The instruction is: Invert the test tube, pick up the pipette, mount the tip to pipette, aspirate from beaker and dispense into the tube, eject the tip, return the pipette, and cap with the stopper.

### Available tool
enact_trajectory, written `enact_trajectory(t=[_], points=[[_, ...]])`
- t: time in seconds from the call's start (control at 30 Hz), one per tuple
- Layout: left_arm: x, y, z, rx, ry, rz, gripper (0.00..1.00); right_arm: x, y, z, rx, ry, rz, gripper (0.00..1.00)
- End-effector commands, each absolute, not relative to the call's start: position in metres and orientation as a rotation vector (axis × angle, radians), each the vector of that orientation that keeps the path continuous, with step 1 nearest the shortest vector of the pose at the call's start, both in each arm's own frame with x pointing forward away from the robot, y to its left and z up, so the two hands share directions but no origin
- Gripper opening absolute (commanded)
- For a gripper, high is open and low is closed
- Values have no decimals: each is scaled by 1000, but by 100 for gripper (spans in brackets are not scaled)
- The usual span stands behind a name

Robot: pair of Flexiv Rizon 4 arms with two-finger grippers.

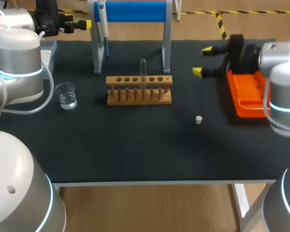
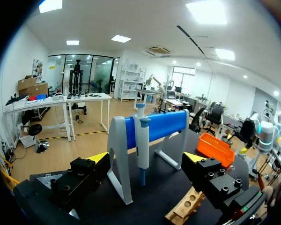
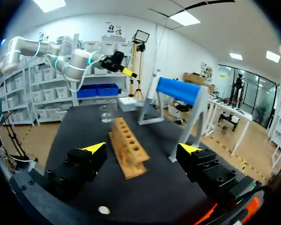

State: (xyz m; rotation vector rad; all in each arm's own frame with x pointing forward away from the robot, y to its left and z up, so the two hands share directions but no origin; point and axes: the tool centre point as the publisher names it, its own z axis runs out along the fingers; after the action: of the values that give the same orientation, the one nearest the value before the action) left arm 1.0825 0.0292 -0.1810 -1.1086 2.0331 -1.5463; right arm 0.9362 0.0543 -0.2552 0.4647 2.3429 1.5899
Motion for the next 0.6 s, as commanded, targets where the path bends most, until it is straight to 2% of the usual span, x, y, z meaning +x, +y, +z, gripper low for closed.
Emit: enact_trajectory(t=[0.03, 0.6], points=[[1083, 29, -182, -1106, 2030, -1549, 100, 916, 61, -264, 439, 2315, 1651, 100], [1083, 29, -182, -1106, 2030, -1549, 100, 877, 101, -285, 284, 2328, 1728, 100]])
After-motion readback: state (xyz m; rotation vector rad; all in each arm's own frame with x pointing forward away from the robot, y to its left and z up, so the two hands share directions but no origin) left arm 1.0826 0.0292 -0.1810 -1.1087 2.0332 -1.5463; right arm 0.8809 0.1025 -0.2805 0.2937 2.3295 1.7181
